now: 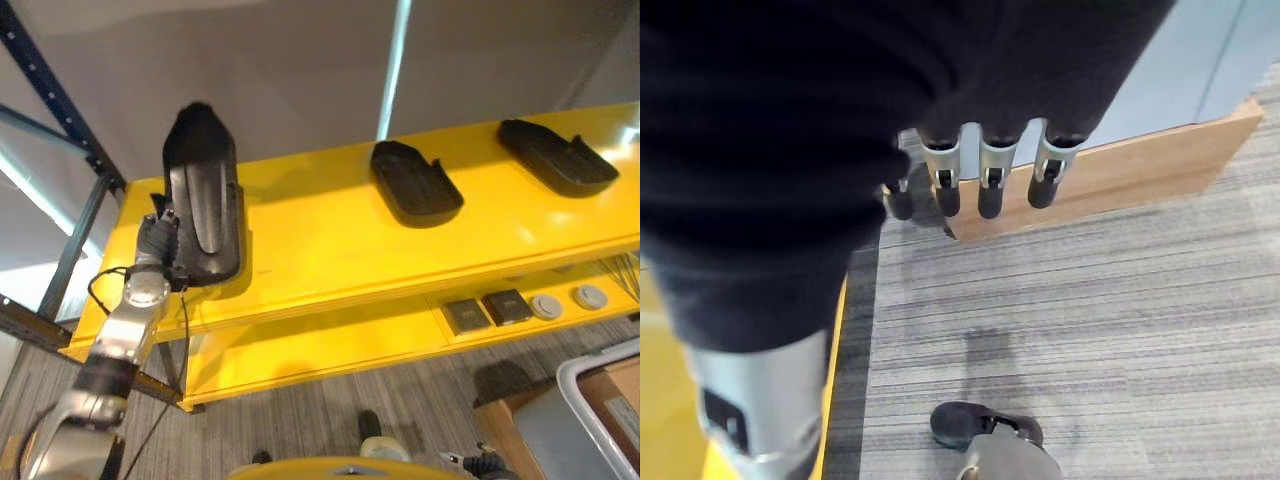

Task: Move parts from the plastic box to the shelf.

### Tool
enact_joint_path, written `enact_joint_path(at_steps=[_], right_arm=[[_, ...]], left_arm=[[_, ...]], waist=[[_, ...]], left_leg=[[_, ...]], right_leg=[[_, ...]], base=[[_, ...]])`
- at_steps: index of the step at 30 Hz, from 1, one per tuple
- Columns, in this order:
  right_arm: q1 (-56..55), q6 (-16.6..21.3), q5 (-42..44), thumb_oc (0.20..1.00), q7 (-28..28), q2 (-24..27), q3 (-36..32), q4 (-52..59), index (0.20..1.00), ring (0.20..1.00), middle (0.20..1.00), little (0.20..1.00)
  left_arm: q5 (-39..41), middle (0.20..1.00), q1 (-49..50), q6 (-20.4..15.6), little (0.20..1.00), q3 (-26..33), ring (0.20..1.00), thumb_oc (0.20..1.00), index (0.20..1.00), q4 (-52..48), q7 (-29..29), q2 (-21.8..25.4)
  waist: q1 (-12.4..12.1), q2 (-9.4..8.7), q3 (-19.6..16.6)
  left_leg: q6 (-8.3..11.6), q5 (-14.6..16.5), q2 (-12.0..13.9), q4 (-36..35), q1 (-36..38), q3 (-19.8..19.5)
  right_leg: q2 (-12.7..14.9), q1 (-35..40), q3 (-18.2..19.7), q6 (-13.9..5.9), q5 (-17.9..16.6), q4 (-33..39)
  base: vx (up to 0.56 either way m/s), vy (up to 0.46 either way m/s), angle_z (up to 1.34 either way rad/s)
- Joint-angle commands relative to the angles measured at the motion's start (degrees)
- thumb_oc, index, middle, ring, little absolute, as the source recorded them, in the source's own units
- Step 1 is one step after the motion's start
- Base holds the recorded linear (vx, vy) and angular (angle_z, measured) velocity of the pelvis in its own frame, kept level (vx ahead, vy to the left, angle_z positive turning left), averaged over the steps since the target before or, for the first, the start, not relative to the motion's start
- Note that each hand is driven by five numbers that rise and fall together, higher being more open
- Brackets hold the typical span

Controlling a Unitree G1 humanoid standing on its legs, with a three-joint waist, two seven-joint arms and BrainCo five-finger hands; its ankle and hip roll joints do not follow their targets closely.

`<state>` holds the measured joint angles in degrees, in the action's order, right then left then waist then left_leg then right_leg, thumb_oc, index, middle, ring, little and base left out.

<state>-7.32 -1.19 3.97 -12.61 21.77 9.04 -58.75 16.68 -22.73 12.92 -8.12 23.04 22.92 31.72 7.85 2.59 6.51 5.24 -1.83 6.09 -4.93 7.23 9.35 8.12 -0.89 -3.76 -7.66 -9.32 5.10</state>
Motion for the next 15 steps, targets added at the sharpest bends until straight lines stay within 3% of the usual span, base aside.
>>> enact_joint_path(at_steps=[1,5,10,15], right_arm=[[-0.33,-0.76,-2.04,1.000,0.59,1.95,1.89,1.60,1.000,1.000,1.000,1.000],[-1.07,-0.63,-3.34,1.000,0.94,2.78,2.17,1.29,1.000,1.000,1.000,1.000],[0.04,1.71,-3.51,1.000,1.38,3.62,3.00,-1.07,1.000,1.000,1.000,1.000],[0.90,1.25,-3.60,1.000,1.85,4.05,4.70,-0.40,1.000,1.000,1.000,1.000]], left_arm=[[-0.94,0.200,-6.64,-0.85,0.200,0.74,0.200,0.200,0.200,5.72,3.69,3.66],[-2.36,0.200,-9.82,0.54,0.200,0.35,0.200,0.200,0.200,16.67,3.17,4.08],[-3.16,0.200,-12.33,2.20,0.200,-0.77,0.200,0.200,0.200,24.45,3.85,2.89],[-6.25,0.200,-14.39,3.43,0.200,-2.01,0.200,0.200,0.200,32.53,3.84,3.77]], waist=[[1.53,0.11,0.72],[2.98,0.16,0.80],[3.95,0.34,1.41],[5.27,0.27,1.42]], left_leg=[[-1.38,-3.05,2.12,-0.07,-4.33,-0.06],[-1.23,-3.05,2.46,-0.07,-4.39,0.85],[-1.06,-3.17,2.88,0.06,-4.41,1.33],[-1.00,-2.95,2.99,-0.07,-3.55,2.26]], right_leg=[[0.50,2.41,-0.32,-1.05,5.21,-4.23],[0.10,1.70,0.92,-1.05,5.37,-4.40],[-0.11,1.20,1.89,-0.75,5.44,-4.63],[-0.07,1.59,2.39,-0.71,5.56,-4.43]], base=[[0.05,-0.015,-0.23],[0.01,-0.011,-0.21],[-0.01,0.005,-0.04],[0.02,0.009,-0.09]])
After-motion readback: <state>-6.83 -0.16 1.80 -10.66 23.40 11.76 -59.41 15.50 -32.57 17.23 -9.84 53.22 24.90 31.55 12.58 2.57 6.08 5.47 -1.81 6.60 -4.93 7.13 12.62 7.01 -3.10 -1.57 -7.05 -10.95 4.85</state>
